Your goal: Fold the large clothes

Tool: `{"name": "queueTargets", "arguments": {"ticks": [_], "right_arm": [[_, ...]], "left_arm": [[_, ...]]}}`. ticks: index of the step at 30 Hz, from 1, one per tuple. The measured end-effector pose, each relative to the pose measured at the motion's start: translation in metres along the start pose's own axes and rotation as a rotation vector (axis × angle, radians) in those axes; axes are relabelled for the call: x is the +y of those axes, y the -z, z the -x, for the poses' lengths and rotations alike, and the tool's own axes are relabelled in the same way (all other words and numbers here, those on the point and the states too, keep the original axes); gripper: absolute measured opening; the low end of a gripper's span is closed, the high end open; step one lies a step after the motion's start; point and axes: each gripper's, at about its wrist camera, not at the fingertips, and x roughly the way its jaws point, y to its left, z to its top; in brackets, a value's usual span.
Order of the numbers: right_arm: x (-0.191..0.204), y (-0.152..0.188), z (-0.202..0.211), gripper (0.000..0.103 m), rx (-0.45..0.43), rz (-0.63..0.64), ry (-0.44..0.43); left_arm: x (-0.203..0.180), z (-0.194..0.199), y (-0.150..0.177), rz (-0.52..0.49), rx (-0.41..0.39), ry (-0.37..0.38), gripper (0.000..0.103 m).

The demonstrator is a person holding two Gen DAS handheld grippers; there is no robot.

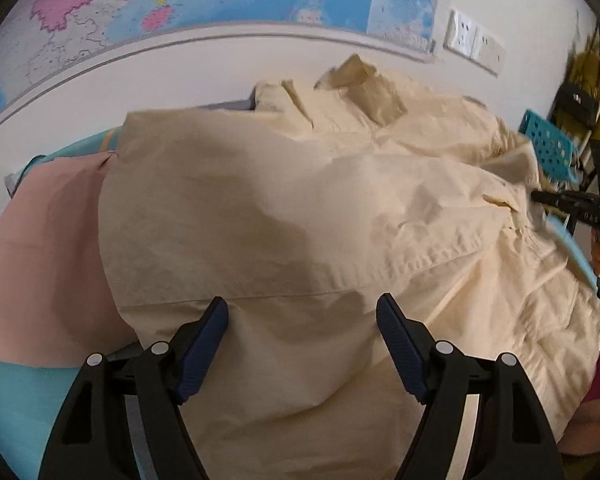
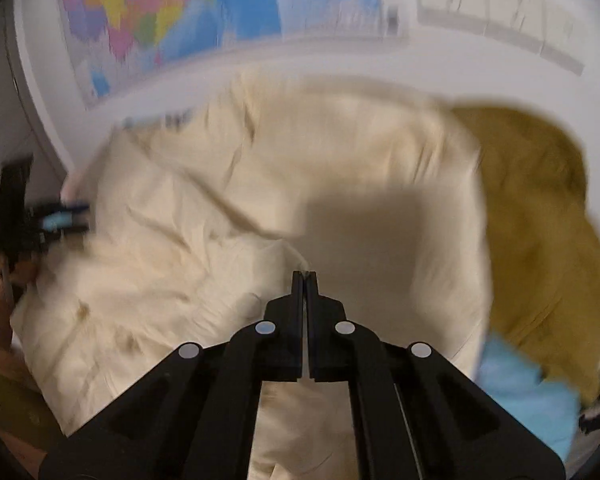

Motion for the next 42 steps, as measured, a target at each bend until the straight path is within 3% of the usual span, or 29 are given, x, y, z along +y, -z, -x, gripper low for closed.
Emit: {"name": "queueTargets", "arguments": {"ticks": [2,4,6,9,12,14,16,18,21,24,26,28,31,33,37,42], "right_arm": [[0.001,-0.021,0.009,0.002,-0.073,0.03,0.066],[-0.002,-0.031,0.001,0.002,-0.083,0.033,0.083],[-0.001,-0.031,-0.027,0.002,-0.022,0.057,0.126],[-0.006,-0.016,-0.063,0.003,0.089,0.057,0.154],[-0.015,-0.009,-0.065,0.008,0.106,0.002,0.129],[-0.011,-0.009,-0.047,0.03,0.057,-0.001,0.129],[-0.001,-0.011,-0.024,0.037,-0.013,0.012,0.109],[0.011,-0.01,-0.007,0.037,-0.049,0.041,0.052],[0.037,-0.003,-0.006,0.037,-0.022,0.12,-0.042],[0.048,0.006,-0.033,0.037,0.067,0.174,-0.042],[0.043,0.013,-0.06,0.035,0.138,0.156,-0.001],[0.037,0.016,-0.07,0.034,0.154,0.119,-0.018],[0.042,0.015,-0.055,0.037,0.128,0.126,0.004],[0.045,0.016,-0.034,0.046,0.082,0.118,-0.007],[0.057,0.027,0.002,0.052,0.057,0.136,-0.103],[0.08,0.065,0.028,0.055,0.117,0.224,-0.182]], "left_arm": [[-0.003,0.001,-0.006,0.005,-0.013,-0.004,0.074],[-0.008,-0.005,-0.009,-0.013,-0.007,-0.035,0.074],[-0.014,-0.021,-0.01,-0.057,0.031,-0.106,0.074],[-0.017,-0.033,-0.01,-0.093,0.056,-0.156,0.074],[-0.015,-0.027,-0.01,-0.096,0.055,-0.165,0.074],[-0.009,-0.013,-0.009,-0.07,0.031,-0.151,0.074],[-0.006,0.0,-0.006,-0.055,0.01,-0.129,0.074],[-0.009,0.013,-0.002,-0.062,-0.007,-0.09,0.074],[-0.022,0.015,0.004,-0.115,0.003,-0.06,0.074],[-0.033,-0.001,0.005,-0.161,0.057,-0.072,0.074],[-0.035,-0.018,0.007,-0.18,0.094,-0.138,0.077],[-0.033,-0.02,0.007,-0.166,0.097,-0.129,0.077],[-0.025,-0.006,0.005,-0.128,0.072,-0.134,0.077],[-0.022,0.007,0.007,-0.115,0.052,-0.133,0.077],[-0.024,0.031,0.019,-0.109,0.012,-0.118,0.077],[-0.031,0.052,0.036,-0.113,-0.017,-0.085,0.077]]}}
